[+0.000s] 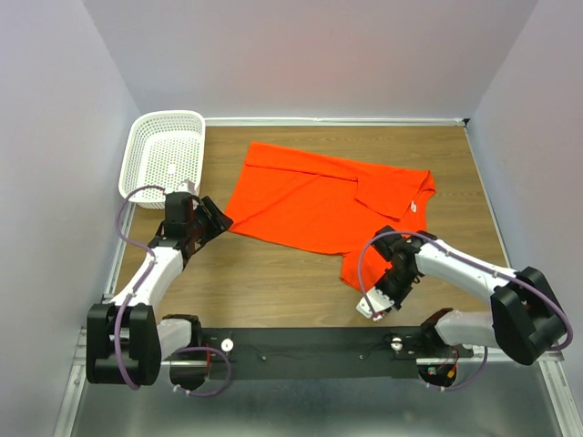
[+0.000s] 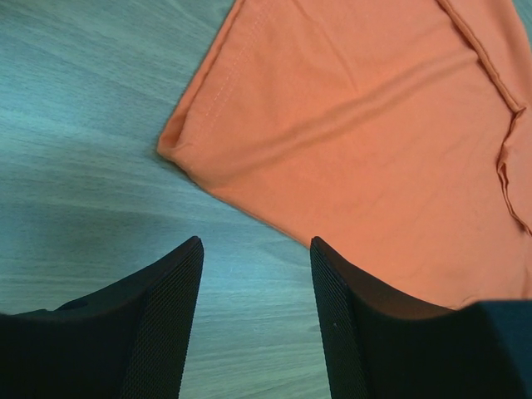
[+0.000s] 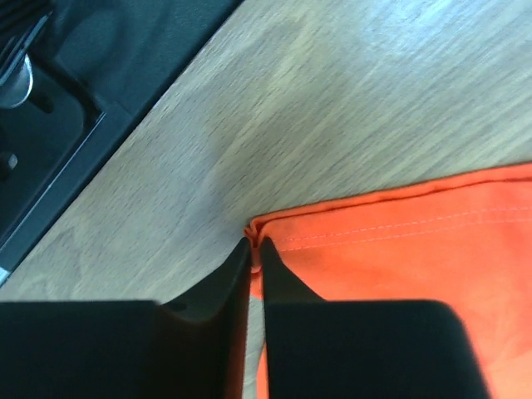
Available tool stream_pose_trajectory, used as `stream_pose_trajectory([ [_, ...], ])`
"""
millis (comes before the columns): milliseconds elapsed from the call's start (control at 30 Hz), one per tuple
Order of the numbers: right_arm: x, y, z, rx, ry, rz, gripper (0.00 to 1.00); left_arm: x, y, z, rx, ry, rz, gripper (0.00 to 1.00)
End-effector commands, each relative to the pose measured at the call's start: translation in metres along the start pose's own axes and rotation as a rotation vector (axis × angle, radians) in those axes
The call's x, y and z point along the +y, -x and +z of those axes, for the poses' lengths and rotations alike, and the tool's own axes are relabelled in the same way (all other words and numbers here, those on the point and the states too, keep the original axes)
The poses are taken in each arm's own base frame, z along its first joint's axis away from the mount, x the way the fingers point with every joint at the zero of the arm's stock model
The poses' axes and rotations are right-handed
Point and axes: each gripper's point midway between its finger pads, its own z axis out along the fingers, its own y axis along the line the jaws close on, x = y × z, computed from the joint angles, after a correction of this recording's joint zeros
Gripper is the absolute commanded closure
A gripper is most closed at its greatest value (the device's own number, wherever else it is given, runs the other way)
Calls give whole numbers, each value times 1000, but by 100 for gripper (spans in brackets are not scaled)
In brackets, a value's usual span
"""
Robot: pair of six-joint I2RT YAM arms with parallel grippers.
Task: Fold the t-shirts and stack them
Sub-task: Fold the tshirt
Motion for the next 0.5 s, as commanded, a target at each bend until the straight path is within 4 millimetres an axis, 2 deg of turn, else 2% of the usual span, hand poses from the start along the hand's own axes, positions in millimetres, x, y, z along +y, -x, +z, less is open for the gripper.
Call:
stream_pose_trajectory([
  [0,-2,10,2,-41,-37,29,87,6,-17,5,65,11,-48,38],
  [133,-20,24,-17,-93,-131,99,97,17,-32,12,114,46,-83,40],
  [333,-37,46,-37,-199,-235,183,99,25,-45,22,141,113,-88,40],
  [467,-47,51,-44,-236,-295,213,100,31,-36,32,105,171,-115,41],
])
